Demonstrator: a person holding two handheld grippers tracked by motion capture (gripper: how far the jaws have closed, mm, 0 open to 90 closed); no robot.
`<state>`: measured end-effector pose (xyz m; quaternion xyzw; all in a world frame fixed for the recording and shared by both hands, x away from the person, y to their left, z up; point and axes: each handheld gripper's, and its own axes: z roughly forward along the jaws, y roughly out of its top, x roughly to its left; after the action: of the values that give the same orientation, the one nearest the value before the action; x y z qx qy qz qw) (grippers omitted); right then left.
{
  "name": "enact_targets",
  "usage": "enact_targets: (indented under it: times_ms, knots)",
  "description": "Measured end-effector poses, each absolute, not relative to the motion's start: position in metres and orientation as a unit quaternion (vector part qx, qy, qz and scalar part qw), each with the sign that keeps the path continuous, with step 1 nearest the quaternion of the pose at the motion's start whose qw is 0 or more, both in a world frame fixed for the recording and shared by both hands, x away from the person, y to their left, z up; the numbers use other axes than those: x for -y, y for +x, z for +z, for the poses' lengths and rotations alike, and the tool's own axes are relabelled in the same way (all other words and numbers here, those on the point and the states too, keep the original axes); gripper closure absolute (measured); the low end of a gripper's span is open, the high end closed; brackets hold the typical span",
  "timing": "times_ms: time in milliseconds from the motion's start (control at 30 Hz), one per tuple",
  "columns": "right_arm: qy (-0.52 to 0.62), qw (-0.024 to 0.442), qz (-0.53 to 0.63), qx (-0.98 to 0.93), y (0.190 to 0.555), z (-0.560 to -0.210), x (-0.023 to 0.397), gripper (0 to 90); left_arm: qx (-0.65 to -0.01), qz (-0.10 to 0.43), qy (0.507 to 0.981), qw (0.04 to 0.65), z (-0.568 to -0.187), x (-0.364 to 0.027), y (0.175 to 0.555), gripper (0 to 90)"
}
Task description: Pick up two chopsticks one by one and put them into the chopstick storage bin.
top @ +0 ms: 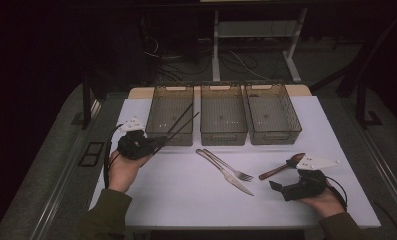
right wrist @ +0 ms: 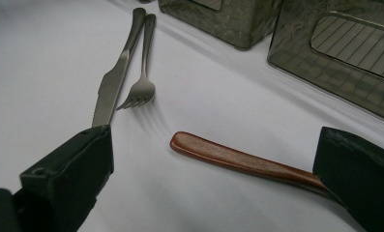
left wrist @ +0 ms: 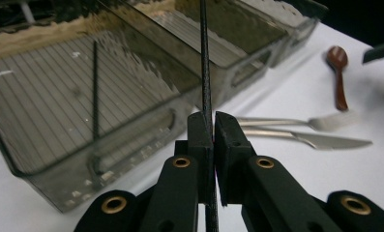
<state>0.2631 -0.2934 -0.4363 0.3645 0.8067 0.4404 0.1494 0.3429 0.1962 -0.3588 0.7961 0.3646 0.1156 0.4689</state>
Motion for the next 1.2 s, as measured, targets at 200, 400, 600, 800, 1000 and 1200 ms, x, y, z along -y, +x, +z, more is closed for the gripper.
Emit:
enact_targets:
  times_ms: [200, 400, 600, 800, 1000, 1200]
  knots:
    - [0.365, 0.149, 0.44, -0.806, 0.263, -0.436, 0.294, 0.4, -0.378, 0.13, 0.794, 0.458, -0.353, -0.194, 0.362, 85.1]
    - [0.366, 0.149, 0.441, -0.806, 0.263, -0.436, 0.294, 0.4, -0.388, 0.139, 0.791, 0.453, -0.349, -0.188, 0.38, 85.1]
    - [0.366, 0.149, 0.442, -0.805, 0.263, -0.436, 0.295, 0.4, -0.393, 0.149, 0.788, 0.449, -0.346, -0.184, 0.397, 85.1]
    - [0.366, 0.149, 0.442, -0.805, 0.263, -0.436, 0.295, 0.4, -0.397, 0.158, 0.79, 0.44, -0.344, -0.181, 0.418, 85.1]
    - [0.366, 0.148, 0.443, -0.805, 0.263, -0.436, 0.295, 0.4, -0.403, 0.165, 0.792, 0.429, -0.348, -0.178, 0.44, 85.1]
    - [0.365, 0.148, 0.445, -0.804, 0.263, -0.436, 0.296, 0.4, -0.414, 0.17, 0.793, 0.414, -0.358, -0.175, 0.458, 85.0]
